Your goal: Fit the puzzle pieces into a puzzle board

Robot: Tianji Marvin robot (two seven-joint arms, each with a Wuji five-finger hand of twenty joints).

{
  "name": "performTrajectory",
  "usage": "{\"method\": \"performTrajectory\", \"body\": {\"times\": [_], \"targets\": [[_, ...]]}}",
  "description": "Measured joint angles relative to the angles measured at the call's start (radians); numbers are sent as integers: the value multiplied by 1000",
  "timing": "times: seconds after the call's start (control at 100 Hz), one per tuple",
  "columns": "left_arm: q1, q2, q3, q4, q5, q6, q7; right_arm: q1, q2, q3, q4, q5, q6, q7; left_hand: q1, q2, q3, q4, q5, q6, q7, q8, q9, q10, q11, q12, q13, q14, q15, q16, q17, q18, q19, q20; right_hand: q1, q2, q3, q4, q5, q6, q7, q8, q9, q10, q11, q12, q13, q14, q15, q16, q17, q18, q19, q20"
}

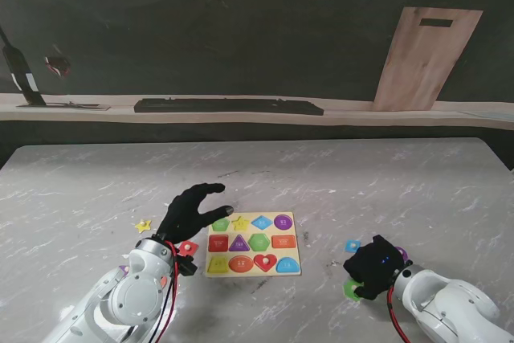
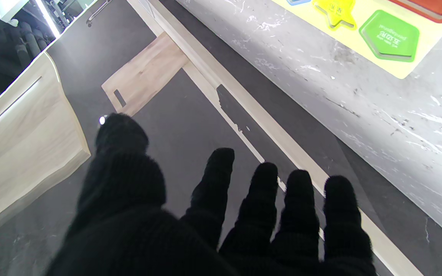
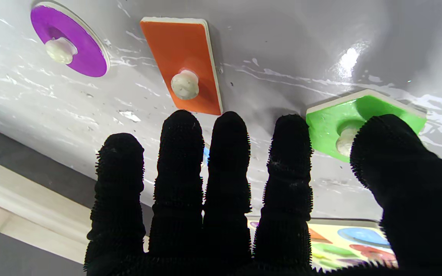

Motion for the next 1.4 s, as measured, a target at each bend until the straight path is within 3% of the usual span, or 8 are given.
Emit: {"method": "performTrajectory", "body": {"times": [0.12,0.23,0.52,1.04,1.29,1.4], "targets": [[0,0,0,0,0,0,0,1,0,0,0,1,0,2,0,0,0,0,0,0,0,0,0,0,0,0,0,0,0,0,0,0,0,0,-25,37,-27,25,0,4,-21,37,0,0,0,0,0,0,0,1,-7,0,0,0],[0,0,0,0,0,1,0,2,0,-1,-1,2,0,5,0,0,0,0,10,0,0,0,0,0,0,0,0,0,0,0,0,0,0,0,-47,77,-50,50,19,19,-62,113,0,0,0,0,-1,0,1,1,-11,0,0,1],[-1,0,2,0,-2,5,-3,9,2,-14,8,-31,7,-62,0,0,0,0,10,0,0,0,0,0,0,0,0,0,0,0,0,0,0,0,-44,84,-72,60,38,15,-40,126,0,0,11,11,-1,0,23,2,-12,0,0,8],[0,0,1,-1,-1,6,-2,6,3,-22,8,-19,9,-45,0,0,0,0,10,0,0,0,0,0,0,0,0,0,0,0,0,0,0,0,34,11,-27,-5,100,-58,46,73,53,1,36,15,40,2,57,13,6,0,2,10],[0,0,1,-1,-1,6,-2,17,3,-37,8,21,21,-7,0,0,0,0,10,0,0,0,0,0,0,0,0,0,0,0,0,0,-1,0,65,10,26,-32,100,-54,83,3,53,1,36,16,41,2,58,13,8,1,2,10],[0,0,1,-1,-1,6,0,18,2,-36,8,45,22,13,0,0,0,0,10,0,0,0,0,0,0,0,0,0,0,0,0,0,-1,0,71,-15,82,-33,100,-20,104,-30,63,1,31,12,41,2,58,13,9,1,9,10]]}}
